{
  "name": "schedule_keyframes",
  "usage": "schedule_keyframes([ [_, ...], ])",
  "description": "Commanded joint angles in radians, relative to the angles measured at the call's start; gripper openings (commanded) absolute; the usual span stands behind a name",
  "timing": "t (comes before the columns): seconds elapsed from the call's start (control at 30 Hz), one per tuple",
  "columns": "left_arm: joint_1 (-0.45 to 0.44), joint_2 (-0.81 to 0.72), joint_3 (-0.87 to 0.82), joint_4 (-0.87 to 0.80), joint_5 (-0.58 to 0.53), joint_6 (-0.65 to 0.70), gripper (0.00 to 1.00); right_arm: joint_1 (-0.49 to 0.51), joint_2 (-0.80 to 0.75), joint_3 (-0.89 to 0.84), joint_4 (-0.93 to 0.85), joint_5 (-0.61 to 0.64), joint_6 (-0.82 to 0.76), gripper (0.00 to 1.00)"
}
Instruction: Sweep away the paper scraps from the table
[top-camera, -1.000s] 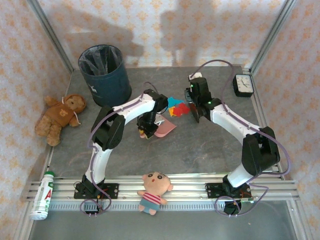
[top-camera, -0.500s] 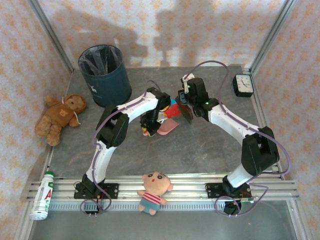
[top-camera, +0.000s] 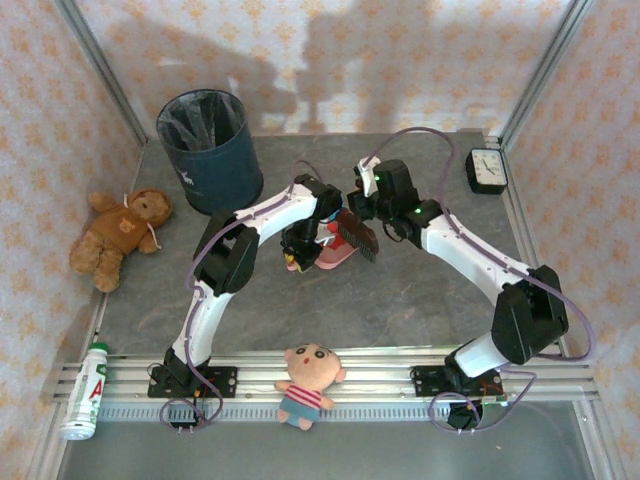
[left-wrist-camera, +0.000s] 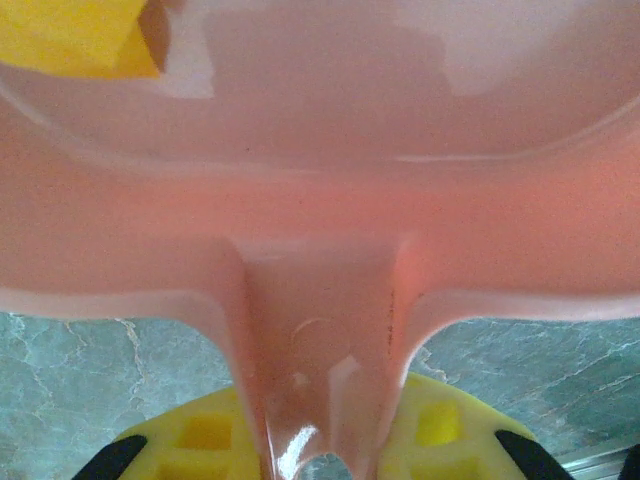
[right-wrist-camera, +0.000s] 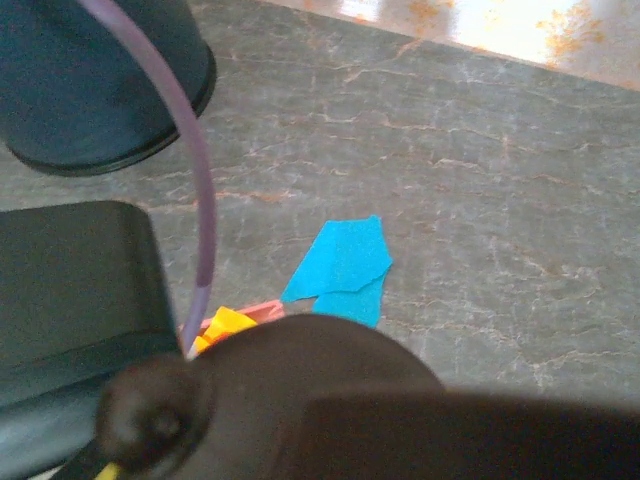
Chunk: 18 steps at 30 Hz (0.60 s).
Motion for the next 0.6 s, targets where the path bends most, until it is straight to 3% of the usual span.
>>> schedule_keyframes([
  [0.0, 0.008, -0.032, -0.027, -0.002, -0.003, 0.01, 0.0, 0.007, -0.06, -0.021, -0.02, 0.016, 0.025, 0.0],
  [0.33, 0.051, -0.141, -0.15, 0.038, -0.007, 0.002, 0.0, 0.007, -0.108, -0.067, 0.105, 0.178, 0.065, 0.0],
  [0.57, 0.099, -0.181, -0.211, 0.061, -0.006, 0.003, 0.0, -0.009, -0.034, -0.036, 0.212, 0.365, 0.081, 0.0],
])
